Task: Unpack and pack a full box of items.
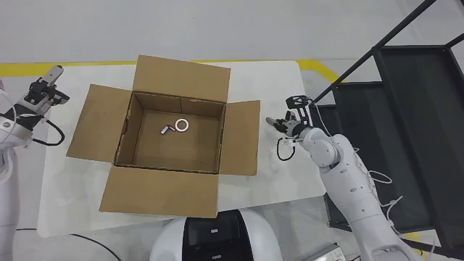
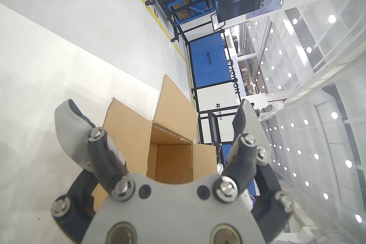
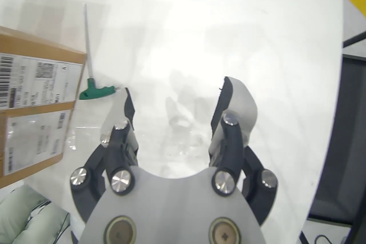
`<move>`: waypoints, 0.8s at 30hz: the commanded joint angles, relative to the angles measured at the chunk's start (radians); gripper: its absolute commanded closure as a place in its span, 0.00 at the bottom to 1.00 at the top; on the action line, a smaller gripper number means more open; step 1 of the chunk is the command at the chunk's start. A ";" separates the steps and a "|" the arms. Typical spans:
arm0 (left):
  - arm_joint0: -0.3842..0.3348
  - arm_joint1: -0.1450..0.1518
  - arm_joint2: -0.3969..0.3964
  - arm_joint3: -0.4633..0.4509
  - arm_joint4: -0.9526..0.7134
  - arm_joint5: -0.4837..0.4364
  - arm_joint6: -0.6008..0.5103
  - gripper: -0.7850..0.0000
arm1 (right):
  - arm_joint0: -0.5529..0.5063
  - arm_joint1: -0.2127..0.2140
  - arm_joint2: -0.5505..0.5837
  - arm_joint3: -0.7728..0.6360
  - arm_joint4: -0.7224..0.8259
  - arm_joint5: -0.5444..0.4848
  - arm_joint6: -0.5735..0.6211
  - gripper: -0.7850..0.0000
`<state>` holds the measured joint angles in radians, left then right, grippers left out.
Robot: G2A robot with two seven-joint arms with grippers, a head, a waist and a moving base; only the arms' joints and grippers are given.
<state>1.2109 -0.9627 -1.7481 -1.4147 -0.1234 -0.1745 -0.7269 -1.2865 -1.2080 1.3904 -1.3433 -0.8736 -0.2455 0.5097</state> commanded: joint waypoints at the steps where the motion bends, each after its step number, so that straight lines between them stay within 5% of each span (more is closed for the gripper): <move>1: 0.000 0.000 0.000 0.000 0.000 0.000 0.000 0.00 | 0.011 0.000 -0.011 0.015 -0.021 -0.042 -0.014 0.00; 12: 0.005 -0.001 0.002 -0.006 0.003 0.003 0.013 0.00 | 0.004 -0.001 -0.050 -0.075 0.095 -0.212 -0.013 0.00; 24: 0.040 0.003 -0.023 -0.051 0.023 0.017 0.060 0.00 | 0.168 -0.037 -0.243 0.014 0.041 -0.189 -0.049 0.00</move>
<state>1.2483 -0.9598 -1.7675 -1.4656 -0.1009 -0.1586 -0.6689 -1.1380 -1.2417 1.1631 -1.3470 -0.8284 -0.4432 0.4614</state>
